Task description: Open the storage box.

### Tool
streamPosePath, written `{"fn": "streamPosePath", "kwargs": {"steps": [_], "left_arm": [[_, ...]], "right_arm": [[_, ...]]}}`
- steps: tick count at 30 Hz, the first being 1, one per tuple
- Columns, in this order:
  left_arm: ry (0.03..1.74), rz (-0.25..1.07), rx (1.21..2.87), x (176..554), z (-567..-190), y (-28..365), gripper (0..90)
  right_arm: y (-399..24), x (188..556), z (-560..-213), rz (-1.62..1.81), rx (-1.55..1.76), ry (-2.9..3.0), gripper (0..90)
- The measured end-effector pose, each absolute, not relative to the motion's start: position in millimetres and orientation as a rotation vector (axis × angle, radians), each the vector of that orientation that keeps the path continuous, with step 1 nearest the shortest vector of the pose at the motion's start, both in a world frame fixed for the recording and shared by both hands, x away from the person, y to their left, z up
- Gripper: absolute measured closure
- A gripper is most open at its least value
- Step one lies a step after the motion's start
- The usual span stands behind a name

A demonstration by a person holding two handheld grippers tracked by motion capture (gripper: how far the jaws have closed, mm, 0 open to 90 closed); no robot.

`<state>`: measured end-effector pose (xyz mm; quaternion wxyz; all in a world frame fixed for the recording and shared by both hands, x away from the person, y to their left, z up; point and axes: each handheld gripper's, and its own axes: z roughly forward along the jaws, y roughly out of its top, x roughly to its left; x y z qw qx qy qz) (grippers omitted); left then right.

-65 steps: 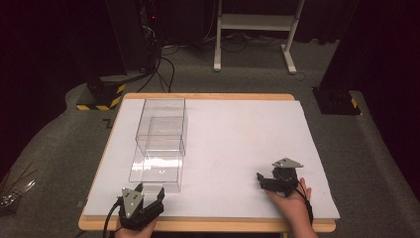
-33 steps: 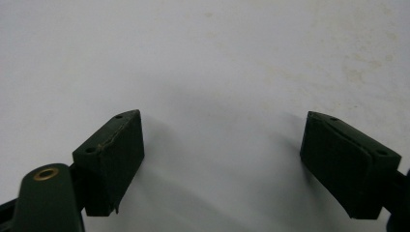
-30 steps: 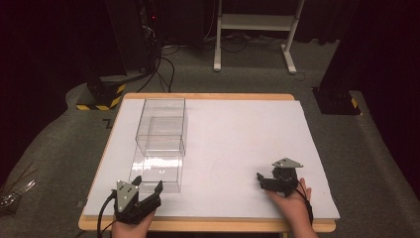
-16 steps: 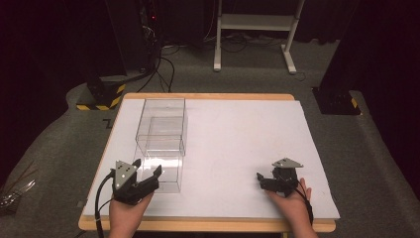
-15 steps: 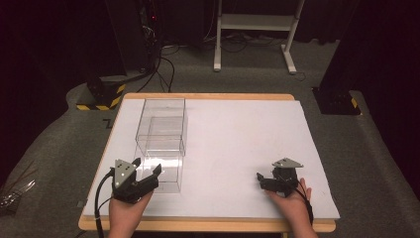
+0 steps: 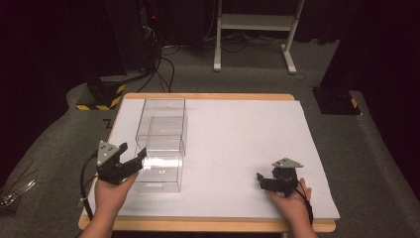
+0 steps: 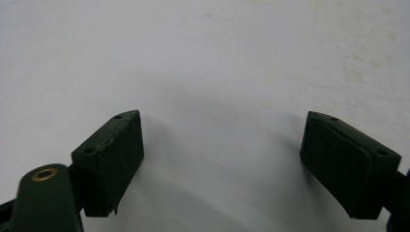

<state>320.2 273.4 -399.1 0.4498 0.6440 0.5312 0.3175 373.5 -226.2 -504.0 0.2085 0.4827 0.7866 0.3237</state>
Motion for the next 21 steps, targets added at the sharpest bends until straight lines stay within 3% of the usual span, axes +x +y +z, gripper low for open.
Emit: {"fn": "streamPosePath", "kwargs": {"steps": [9,14,21], "left_arm": [[1.416,0.885,1.58,332.0,-423.9,323.4,35.1],[1.505,0.869,1.558,334.9,-451.8,344.7,38.2],[1.59,0.794,1.654,340.3,-490.6,349.3,34.6]], "right_arm": [[-226.2,373.5,-504.0,0.9,1.343,2.189,15.2],[-226.2,373.5,-504.0,0.9,1.343,2.188,15.2],[-226.1,373.5,-504.0,0.9,1.344,2.188,15.2]]}}
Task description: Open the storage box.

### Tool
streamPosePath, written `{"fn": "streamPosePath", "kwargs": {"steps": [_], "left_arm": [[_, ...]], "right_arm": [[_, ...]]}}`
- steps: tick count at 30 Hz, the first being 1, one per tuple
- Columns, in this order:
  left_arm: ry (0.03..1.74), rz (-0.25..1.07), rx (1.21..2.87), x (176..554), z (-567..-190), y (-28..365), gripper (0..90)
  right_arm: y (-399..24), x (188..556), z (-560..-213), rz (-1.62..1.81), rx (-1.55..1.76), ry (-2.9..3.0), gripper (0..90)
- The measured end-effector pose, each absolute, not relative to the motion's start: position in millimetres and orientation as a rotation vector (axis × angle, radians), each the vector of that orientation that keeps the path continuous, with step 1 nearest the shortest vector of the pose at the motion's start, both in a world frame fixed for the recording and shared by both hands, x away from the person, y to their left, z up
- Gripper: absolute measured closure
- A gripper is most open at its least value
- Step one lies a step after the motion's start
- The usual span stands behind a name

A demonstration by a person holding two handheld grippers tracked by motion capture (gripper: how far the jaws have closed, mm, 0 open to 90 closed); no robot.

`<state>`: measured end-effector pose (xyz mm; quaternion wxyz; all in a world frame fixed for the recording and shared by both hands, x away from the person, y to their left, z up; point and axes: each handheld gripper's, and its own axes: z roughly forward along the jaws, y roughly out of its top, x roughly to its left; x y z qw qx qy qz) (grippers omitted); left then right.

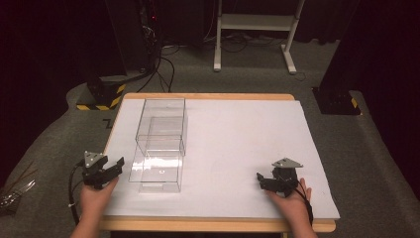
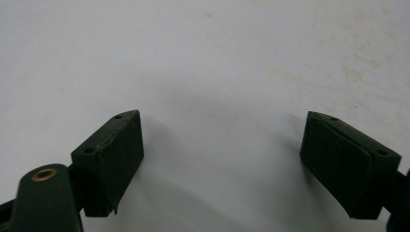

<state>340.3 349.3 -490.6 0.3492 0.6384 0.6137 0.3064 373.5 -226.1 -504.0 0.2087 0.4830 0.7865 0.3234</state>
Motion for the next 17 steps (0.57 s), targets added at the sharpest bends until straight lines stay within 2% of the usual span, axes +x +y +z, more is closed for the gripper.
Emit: {"fn": "streamPosePath", "kwargs": {"steps": [4,9,17], "left_arm": [[1.633,0.754,1.721,346.2,-502.1,347.1,31.7],[1.657,0.773,1.82,351.0,-505.4,339.3,30.5],[1.658,0.747,1.803,350.9,-505.8,341.6,30.5]], "right_arm": [[-226.1,373.4,-504.0,0.9,1.344,2.188,15.2],[-226.0,373.4,-504.0,0.899,1.344,2.188,15.2],[-226.0,373.3,-504.0,0.898,1.343,2.188,15.2]]}}
